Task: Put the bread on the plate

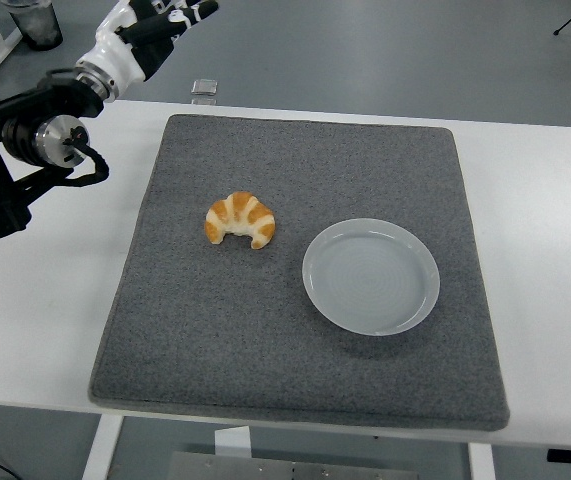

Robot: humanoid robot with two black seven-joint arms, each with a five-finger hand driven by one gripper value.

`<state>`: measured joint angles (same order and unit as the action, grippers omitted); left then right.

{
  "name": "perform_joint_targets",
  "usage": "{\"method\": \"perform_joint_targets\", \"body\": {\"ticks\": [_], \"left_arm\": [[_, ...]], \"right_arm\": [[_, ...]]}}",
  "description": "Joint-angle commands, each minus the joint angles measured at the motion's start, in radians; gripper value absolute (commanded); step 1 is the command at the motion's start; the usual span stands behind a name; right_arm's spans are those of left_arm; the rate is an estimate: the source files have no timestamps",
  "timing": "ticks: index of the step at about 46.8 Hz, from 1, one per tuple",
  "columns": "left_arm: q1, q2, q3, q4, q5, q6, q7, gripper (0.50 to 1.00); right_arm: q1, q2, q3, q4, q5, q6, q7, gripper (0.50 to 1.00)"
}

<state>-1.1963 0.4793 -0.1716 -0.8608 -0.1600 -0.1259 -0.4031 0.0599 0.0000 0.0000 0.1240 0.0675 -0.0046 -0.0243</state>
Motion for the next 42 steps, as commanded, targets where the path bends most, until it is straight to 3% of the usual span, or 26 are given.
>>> {"method": "perform_joint_targets", "body": {"ticks": [1, 10, 17, 24, 29, 37, 42], "left_arm": [[-0.104, 0.01, 0.156, -0.017, 0.01, 0.0, 0.0, 0.994], [-0.324, 0.013, 0.495, -0.116, 0.076, 0.0, 0.0, 0.994], [-0.402, 0.051, 0.607, -0.242, 0.137, 0.0, 0.0, 0.994], [-0.413, 0.119, 0.627, -0.331, 0.324, 0.002, 0.0, 0.994], [-0.401, 0.156, 0.629, -0.346, 0.47, 0.009, 0.0, 0.994], [-0.348, 0.191, 0.626, -0.343, 0.571, 0.014, 0.0, 0.994], [-0.301, 0.188, 0.626, -0.343, 0.623, 0.077, 0.0, 0.992]], "right_arm": [[0.0, 0.0, -0.002, 0.0, -0.002, 0.0, 0.0, 0.952], [0.0, 0.0, 0.0, 0.0, 0.0, 0.0, 0.0, 0.952], [0.0, 0.0, 0.0, 0.0, -0.002, 0.0, 0.0, 0.952], [0.0, 0.0, 0.0, -0.001, -0.002, 0.0, 0.0, 0.952], [0.0, 0.0, -0.002, -0.001, -0.002, 0.0, 0.0, 0.952], [0.0, 0.0, 0.0, -0.001, 0.0, 0.0, 0.0, 0.954], [0.0, 0.0, 0.0, -0.001, 0.0, 0.0, 0.0, 0.952]]}}
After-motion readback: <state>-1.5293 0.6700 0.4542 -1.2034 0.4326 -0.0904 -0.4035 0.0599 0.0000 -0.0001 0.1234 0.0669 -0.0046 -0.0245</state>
